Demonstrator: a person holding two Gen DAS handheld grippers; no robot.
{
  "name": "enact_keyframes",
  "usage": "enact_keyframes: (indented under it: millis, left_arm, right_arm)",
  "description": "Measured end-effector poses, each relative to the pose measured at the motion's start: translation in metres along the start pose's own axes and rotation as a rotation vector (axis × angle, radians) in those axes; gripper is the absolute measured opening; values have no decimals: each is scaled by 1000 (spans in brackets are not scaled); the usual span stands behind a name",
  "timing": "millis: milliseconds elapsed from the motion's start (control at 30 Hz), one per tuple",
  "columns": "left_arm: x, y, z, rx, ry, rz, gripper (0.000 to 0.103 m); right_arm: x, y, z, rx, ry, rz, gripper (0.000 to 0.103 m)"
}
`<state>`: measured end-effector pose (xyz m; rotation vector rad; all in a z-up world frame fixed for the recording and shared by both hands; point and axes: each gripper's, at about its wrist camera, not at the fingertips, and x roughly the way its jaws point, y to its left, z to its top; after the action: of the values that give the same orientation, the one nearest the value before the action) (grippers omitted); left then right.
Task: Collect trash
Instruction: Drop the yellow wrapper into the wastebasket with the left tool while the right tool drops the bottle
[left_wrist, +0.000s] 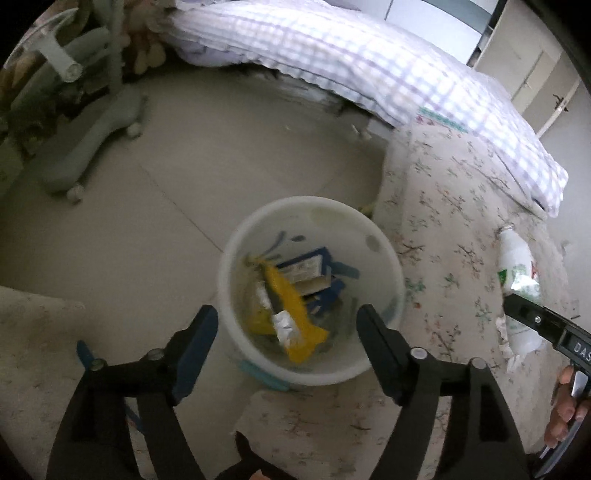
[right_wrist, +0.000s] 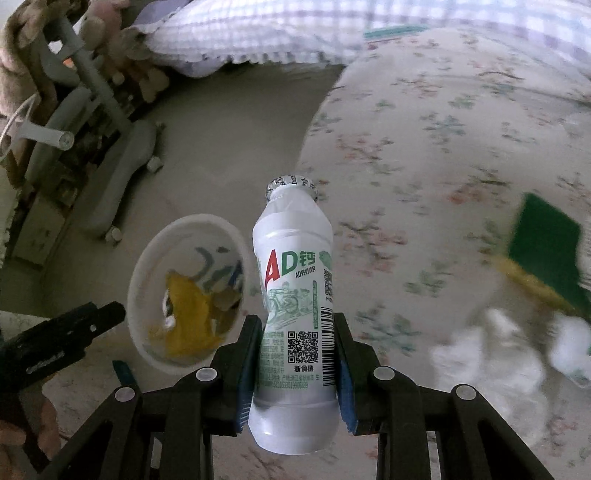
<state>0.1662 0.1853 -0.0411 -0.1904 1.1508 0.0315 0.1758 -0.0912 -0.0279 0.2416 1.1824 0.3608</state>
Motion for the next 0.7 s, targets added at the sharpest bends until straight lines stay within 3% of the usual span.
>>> enact_keyframes:
  millis: [267, 533, 567, 633, 700]
  left_arm:
    - [-9, 20, 0, 21, -61, 70, 87]
    - [-14, 30, 0, 8, -77, 79, 87]
    - [-14, 30, -1, 7, -78, 79, 87]
    - [-15, 30, -1, 6, -79, 79, 87]
    - [-15, 30, -1, 8, -79, 75, 87]
  right_arm:
    - [42, 42, 11, -36, 43, 22, 33]
    - [62, 70, 17, -66, 55, 31, 34]
    - [63, 73, 18, -68, 49, 48, 37]
    - [61, 75, 20, -64, 27, 73, 71]
    - [54, 77, 21, -63, -2, 91, 73]
